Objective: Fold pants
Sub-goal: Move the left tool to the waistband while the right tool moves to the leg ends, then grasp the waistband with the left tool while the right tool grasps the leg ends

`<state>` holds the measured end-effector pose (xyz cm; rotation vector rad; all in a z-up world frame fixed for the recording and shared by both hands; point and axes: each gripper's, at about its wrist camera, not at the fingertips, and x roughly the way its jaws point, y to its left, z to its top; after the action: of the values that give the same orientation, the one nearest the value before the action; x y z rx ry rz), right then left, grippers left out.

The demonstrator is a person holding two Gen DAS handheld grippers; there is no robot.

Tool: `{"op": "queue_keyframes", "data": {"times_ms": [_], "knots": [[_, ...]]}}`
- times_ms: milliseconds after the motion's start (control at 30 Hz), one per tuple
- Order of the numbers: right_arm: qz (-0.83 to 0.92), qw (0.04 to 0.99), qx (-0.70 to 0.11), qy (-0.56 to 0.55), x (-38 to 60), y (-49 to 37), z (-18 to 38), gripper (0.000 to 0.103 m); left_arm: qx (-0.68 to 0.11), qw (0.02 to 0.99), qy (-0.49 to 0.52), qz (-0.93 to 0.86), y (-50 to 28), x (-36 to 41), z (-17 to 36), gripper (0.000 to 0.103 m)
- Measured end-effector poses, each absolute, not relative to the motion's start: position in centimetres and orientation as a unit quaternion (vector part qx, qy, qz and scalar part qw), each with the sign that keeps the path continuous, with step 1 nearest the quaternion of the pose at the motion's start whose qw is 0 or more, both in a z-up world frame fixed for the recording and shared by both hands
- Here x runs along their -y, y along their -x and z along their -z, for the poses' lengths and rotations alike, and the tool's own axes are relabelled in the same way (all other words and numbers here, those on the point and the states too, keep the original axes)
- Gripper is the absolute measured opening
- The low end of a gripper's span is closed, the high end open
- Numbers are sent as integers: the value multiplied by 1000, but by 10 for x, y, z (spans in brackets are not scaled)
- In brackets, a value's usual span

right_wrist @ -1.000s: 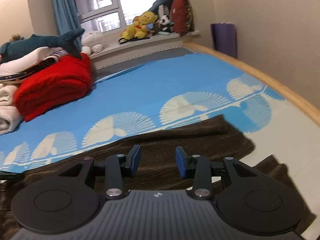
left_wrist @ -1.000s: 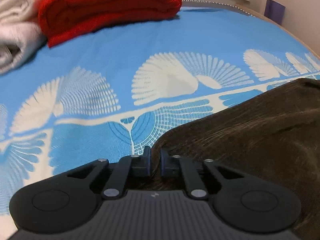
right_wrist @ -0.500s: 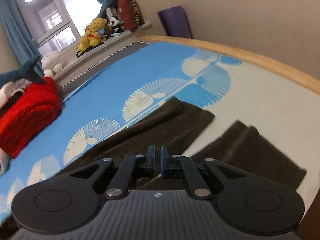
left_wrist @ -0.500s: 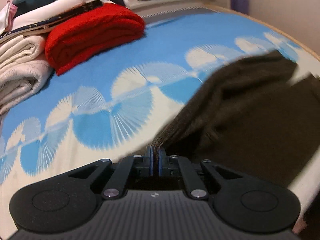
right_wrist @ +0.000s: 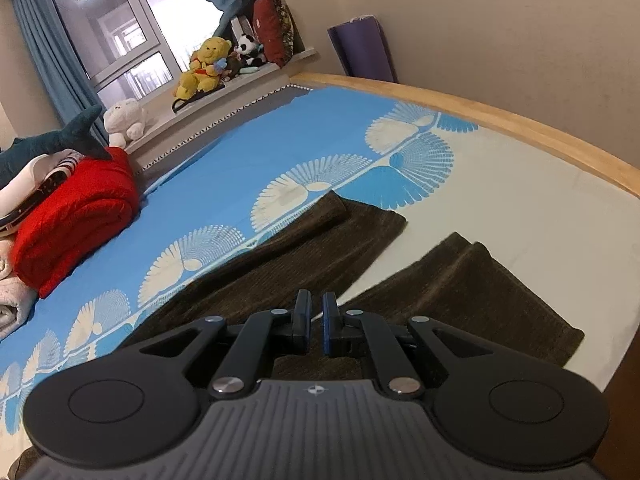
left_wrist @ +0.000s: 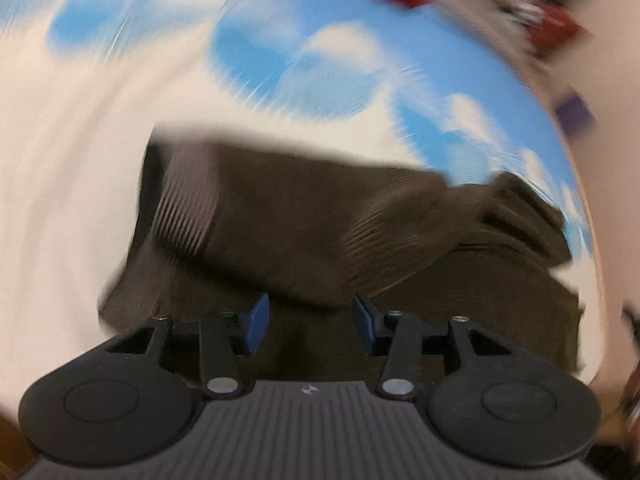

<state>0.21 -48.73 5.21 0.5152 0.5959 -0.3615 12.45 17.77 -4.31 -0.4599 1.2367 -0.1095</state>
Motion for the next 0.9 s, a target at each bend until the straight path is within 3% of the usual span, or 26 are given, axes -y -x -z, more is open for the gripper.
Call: {"op": "queue_keyframes", "data": {"times_ms": [100, 233, 500, 567, 667, 900], "knots": [[162, 907, -288, -260, 484, -11, -51, 6, -586, 769, 255, 28, -139, -186, 59, 51], [145, 904, -287, -281, 479, -30, -48, 7, -579, 768, 273, 18, -151, -180, 61, 61], [139, 865, -282, -391, 499, -97, -10, 14, -570, 783, 242, -59, -180, -170, 66, 58], [139, 853, -284, -415, 508, -117, 5, 14, -559, 789, 240, -83, -182, -172, 62, 33], [143, 836, -276, -452, 525, -143, 30, 14, -539, 808, 217, -100, -186, -173, 54, 9], [169, 809, -267, -496, 553, -203, 91, 14, -521, 832, 157, -111, -196, -167, 47, 8]]}}
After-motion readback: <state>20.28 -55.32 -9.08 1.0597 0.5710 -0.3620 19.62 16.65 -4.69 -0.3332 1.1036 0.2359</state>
